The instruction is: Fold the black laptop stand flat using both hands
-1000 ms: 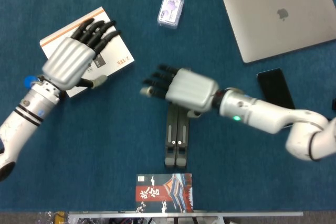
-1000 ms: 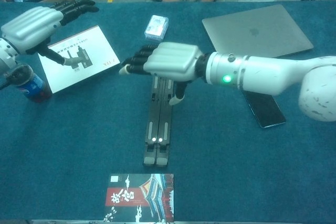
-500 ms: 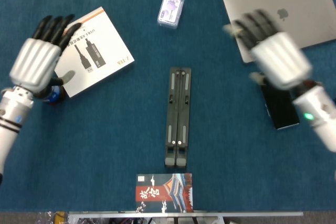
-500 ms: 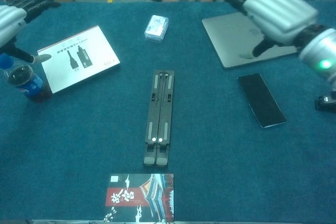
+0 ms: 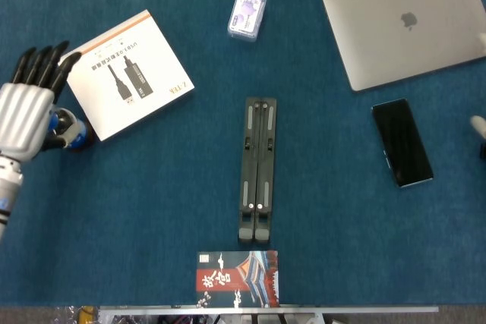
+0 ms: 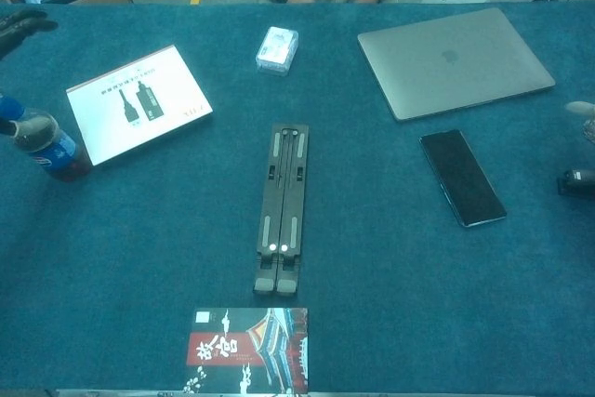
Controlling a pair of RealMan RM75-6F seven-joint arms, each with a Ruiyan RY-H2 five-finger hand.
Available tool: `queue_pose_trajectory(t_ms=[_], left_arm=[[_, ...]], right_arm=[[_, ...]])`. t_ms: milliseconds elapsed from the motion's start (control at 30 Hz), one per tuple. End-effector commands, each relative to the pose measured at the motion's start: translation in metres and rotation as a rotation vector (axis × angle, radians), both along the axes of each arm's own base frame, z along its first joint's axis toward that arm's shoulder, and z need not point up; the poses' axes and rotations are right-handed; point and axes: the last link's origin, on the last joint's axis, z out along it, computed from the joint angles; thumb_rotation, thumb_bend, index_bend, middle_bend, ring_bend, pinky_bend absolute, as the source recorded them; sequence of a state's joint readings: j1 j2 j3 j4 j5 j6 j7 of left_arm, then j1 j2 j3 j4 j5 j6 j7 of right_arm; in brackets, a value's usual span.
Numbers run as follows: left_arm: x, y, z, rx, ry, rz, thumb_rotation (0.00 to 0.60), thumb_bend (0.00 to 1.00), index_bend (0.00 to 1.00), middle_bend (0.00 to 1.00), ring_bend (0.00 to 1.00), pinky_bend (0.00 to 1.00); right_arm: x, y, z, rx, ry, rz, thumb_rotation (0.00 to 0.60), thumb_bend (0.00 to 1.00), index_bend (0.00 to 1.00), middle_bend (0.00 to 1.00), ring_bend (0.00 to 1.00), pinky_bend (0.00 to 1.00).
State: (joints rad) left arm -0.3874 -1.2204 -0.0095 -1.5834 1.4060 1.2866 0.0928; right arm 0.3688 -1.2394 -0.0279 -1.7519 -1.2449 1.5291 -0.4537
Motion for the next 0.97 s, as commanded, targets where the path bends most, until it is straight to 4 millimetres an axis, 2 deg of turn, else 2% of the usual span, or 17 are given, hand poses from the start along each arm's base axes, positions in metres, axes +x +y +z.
queue_pose_trajectory(t_ms=[33,167,533,733,967], left_arm=[[-0.004,-0.010,0.004,-0.004,0.004,0.025,0.600,0.21,0.00,0.00,0.00,0.00],[-0.003,-0.019,0.008,0.008,-0.015,0.002,0.600,0.21,0.01,0.00,0.00,0.00],[-0.006,-0.037,0.020,0.049,-0.029,0.020,0.600,0.21,0.02,0.00,0.00,0.00],[-0.011,-0.040,0.021,0.054,-0.025,0.047,0.600,0.21,0.02,0.00,0.00,0.00],[-0.008,-0.036,0.017,0.053,-0.030,0.043,0.600,0.21,0.02,0.00,0.00,0.00]], right_arm=[[-0.012,0.009,0.008,-0.018,-0.005,-0.035,0.600,0.08,0.00,0.14,0.00,0.00],[-0.020,0.016,0.012,-0.010,-0.001,-0.038,0.600,0.08,0.00,0.14,0.00,0.00],[-0.022,0.022,0.014,-0.008,-0.016,-0.030,0.600,0.08,0.00,0.14,0.00,0.00],[-0.025,0.025,0.018,-0.012,-0.028,-0.036,0.600,0.08,0.00,0.14,0.00,0.00],[-0.028,0.028,0.023,-0.026,-0.043,-0.044,0.600,0.08,0.00,0.14,0.00,0.00]])
